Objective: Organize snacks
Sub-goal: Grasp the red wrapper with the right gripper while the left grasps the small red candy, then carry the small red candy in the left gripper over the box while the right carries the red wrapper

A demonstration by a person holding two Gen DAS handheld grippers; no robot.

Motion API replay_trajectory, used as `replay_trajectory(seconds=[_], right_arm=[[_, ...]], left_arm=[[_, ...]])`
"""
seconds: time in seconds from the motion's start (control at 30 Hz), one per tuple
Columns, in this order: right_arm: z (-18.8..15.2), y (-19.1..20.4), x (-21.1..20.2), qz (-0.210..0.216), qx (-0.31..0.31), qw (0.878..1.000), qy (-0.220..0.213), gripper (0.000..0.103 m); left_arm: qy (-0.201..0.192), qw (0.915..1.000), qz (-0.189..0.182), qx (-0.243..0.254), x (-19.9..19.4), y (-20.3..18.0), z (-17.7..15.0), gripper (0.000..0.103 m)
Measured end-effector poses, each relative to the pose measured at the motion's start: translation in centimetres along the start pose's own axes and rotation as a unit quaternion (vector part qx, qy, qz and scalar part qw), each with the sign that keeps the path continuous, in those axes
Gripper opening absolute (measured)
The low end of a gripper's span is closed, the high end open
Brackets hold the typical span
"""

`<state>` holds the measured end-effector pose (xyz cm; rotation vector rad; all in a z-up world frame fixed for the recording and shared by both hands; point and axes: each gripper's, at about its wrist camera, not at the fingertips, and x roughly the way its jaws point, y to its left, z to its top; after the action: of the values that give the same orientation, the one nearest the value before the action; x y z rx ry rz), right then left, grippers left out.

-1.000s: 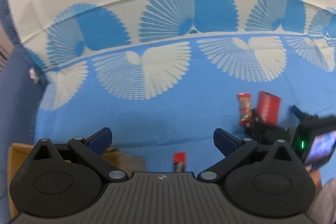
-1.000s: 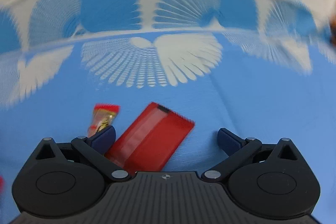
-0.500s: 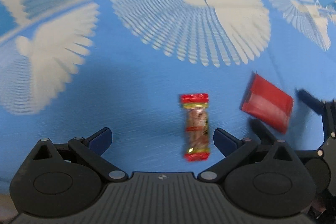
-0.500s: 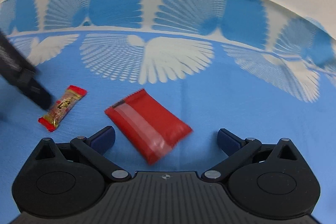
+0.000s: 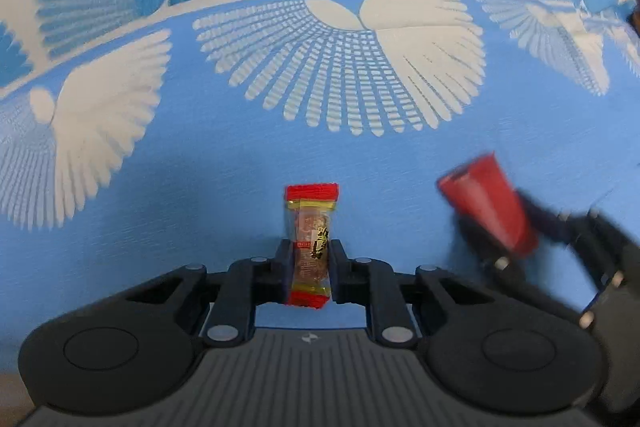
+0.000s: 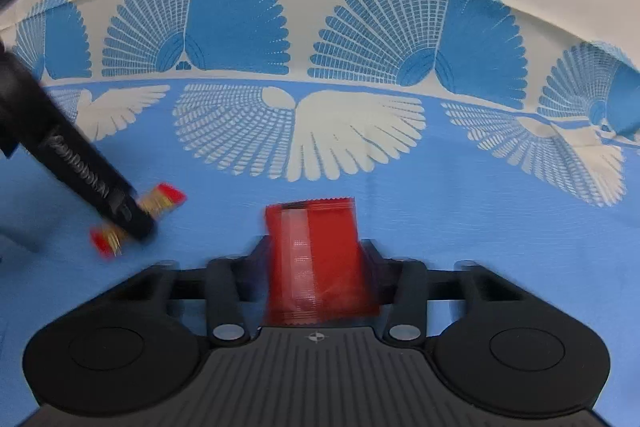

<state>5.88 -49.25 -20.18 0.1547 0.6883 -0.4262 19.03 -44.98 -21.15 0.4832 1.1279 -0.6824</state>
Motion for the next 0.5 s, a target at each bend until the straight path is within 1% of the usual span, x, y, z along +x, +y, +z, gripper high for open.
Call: replay_trajectory(seconds=[0.1,0.17,0.27,0.3,0.4,0.5], right_arm=[[-0.6,0.4,-2.0,-0.025,0.041,0.999,0.011,0.045],[-0.9,0.1,-4.4,-0.038,0.072,0.997,-0.001,0.045],[-1.5,0.2,-9.2,-0.053,0.104,0.993,-0.022,0.045],[-1.8,0.5,-10.8,-0.053,0.113,0.992,-0.025,0.045],[-2.6,1.3,-15.7,-0.036,0.139,0.989,-0.04,0.045],[-2.9,3.2,-20.7,-0.023,0.146,0.988,-0.053,0.045]], left_arm=[[-0.009,0.9999,0.003,0.002,-2.4,-0.6,-1.6,0.019],[-0.018,0.9998,-0.004,0.011,-4.9,-0.8,-2.7,0.019],[-0.036,0.999,-0.009,0.026,-8.9,-1.2,-5.2,0.019],[-0.041,0.9987,-0.01,0.029,-10.1,-1.6,-5.9,0.019],[-0.066,0.9967,-0.017,0.044,-14.4,-2.1,-8.8,0.019],[-0.088,0.9943,-0.023,0.055,-18.9,-1.8,-12.0,0.019]])
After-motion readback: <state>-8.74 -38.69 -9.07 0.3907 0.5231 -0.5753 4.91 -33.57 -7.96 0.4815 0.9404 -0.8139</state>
